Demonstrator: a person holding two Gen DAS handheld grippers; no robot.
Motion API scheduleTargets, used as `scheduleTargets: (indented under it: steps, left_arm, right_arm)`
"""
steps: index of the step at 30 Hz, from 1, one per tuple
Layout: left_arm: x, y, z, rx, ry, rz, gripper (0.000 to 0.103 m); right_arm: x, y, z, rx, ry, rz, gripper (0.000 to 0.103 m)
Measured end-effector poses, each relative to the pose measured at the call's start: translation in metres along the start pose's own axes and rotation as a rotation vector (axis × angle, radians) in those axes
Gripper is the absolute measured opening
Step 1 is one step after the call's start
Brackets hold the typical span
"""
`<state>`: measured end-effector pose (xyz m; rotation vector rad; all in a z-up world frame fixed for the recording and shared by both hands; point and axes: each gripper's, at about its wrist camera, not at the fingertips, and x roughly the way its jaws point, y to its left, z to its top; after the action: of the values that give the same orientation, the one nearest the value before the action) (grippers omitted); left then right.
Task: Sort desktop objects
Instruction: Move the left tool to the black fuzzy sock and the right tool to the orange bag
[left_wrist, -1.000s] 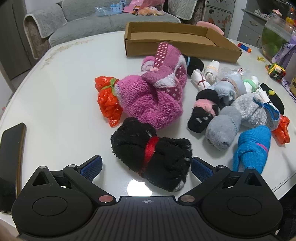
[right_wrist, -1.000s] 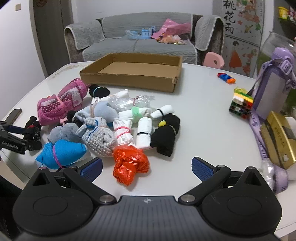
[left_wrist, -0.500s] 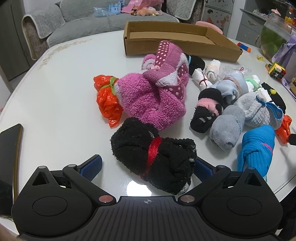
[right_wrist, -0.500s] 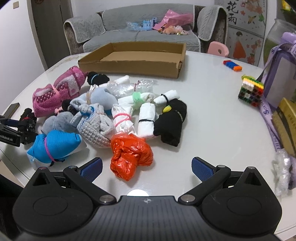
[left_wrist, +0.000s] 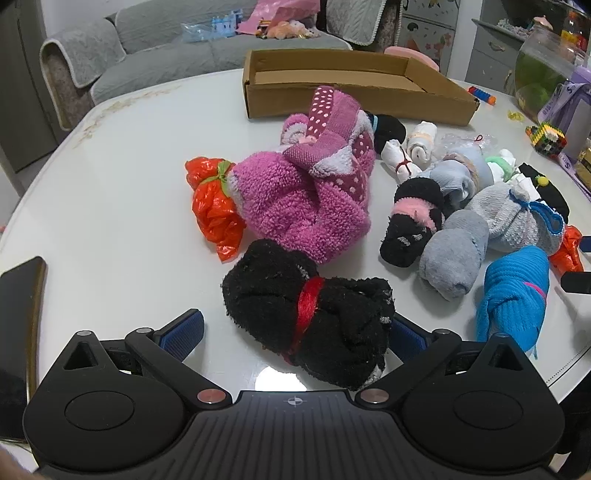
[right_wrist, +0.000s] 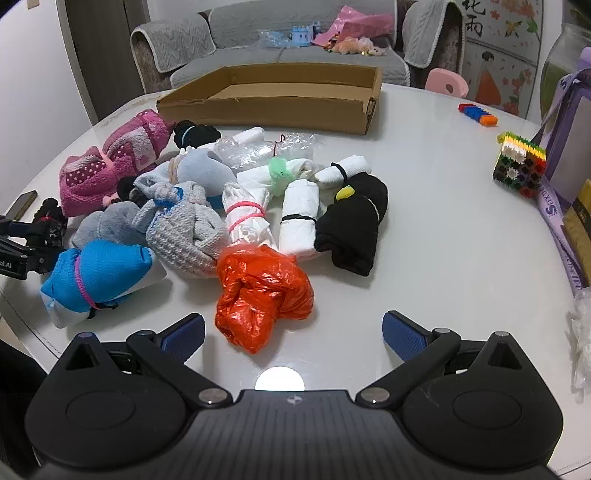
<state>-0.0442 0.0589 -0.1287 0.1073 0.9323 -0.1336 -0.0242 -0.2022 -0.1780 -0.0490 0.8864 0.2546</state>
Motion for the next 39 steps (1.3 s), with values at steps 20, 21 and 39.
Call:
scheduleTargets:
  steps: [20, 21, 39]
  left_arm:
    - [0.004, 0.009, 0.0, -0.002, -0.022, -0.021, 0.103]
    - [0.004, 0.01, 0.0, -0.004, -0.024, -0.019, 0.103]
    - [0.003, 0.015, -0.002, -0.017, -0.048, -0.006, 0.103]
  right_arm:
    - [0.003, 0.008, 0.002, -0.051, -0.046, 0.036, 0.1]
    - [0.004, 0.007, 0.003, -0.049, -0.05, 0.033, 0.1]
    - [0.009, 0.016, 0.003, -0.101, -0.084, 0.015, 0.095]
